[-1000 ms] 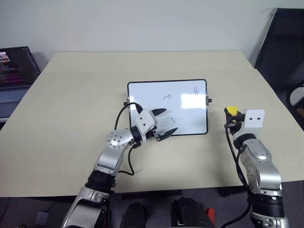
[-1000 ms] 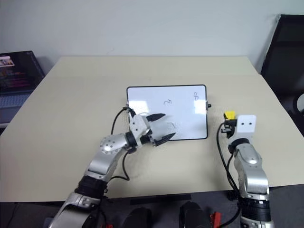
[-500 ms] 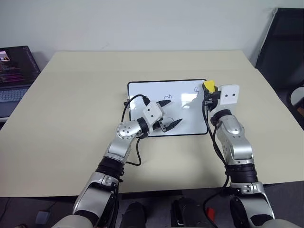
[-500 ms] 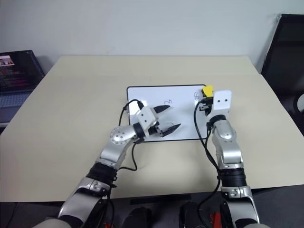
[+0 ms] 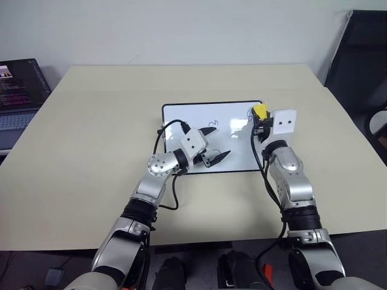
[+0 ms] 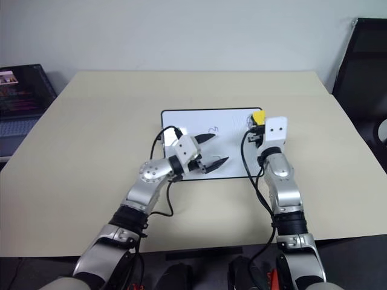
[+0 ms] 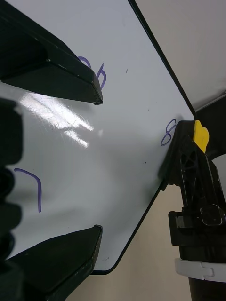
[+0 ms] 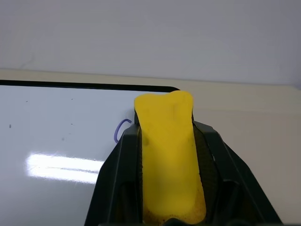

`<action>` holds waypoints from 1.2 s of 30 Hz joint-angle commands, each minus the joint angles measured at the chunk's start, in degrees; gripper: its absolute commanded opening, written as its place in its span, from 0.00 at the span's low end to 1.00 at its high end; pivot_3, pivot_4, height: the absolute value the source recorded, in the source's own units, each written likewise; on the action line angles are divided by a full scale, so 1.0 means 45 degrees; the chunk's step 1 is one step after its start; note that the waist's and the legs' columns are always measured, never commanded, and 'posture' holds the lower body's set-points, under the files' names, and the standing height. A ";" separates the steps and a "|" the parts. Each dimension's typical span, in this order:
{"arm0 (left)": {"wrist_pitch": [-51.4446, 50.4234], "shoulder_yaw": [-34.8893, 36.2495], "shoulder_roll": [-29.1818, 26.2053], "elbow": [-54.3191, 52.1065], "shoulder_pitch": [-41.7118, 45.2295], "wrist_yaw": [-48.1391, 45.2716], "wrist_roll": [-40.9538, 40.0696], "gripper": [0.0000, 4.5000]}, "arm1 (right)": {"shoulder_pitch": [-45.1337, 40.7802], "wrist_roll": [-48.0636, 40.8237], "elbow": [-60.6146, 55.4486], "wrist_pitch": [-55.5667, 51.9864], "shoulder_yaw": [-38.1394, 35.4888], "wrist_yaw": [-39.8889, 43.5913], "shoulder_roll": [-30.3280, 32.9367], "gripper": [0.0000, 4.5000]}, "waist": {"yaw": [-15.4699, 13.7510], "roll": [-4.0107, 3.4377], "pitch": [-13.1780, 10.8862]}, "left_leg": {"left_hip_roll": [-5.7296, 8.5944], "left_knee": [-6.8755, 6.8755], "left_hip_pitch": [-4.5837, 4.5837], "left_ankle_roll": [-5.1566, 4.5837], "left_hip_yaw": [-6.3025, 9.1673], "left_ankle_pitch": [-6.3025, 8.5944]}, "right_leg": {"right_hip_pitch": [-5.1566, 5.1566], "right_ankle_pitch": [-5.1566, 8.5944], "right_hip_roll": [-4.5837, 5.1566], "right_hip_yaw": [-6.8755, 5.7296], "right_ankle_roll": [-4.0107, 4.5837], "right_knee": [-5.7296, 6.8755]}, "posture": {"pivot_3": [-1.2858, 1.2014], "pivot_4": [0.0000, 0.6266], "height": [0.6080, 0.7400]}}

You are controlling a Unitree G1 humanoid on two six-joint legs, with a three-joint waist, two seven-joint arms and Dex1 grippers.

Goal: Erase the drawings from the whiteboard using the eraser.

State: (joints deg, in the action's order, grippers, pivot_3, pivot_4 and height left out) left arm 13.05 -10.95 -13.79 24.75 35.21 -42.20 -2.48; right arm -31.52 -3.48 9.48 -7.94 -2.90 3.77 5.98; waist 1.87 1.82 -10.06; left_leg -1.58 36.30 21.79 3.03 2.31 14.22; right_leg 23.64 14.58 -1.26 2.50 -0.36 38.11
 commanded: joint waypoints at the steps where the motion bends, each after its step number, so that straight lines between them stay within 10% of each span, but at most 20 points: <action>1: 0.0257 0.0139 -0.0069 -0.0142 0.0420 -0.0036 0.0006 1.00 | -0.0662 0.0009 0.0016 0.0409 0.0209 0.0101 -0.0240 0.25 | 0.0003 0.0000 0.0000 | 0.0000 0.0001 -0.0001 0.0000 -0.0001 0.0000 | 0.0000 0.0000 0.0000 0.0001 0.0000 0.0002 | 0.52 0.24 1.00; 36: 0.0096 -0.0078 0.0109 -0.0933 -0.0088 0.0125 0.0169 1.00 | 0.1511 0.0022 -0.4067 -0.5412 0.0182 0.0122 0.0374 0.25 | -0.0005 0.0001 0.0001 | 0.0011 0.0146 -0.0009 -0.0022 0.0009 -0.0014 | -0.0001 -0.0004 -0.0002 0.0000 0.0004 0.0155 | 0.52 0.24 1.00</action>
State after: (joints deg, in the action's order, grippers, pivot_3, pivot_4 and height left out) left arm 12.63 -10.99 -13.71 22.40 34.26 -41.92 -1.84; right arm -25.25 -3.28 -7.18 -30.80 -1.17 4.13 7.04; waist 1.85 1.82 -10.06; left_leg -1.53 36.95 21.75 2.93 2.35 14.16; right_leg 23.64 14.56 -1.27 2.49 -0.35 38.81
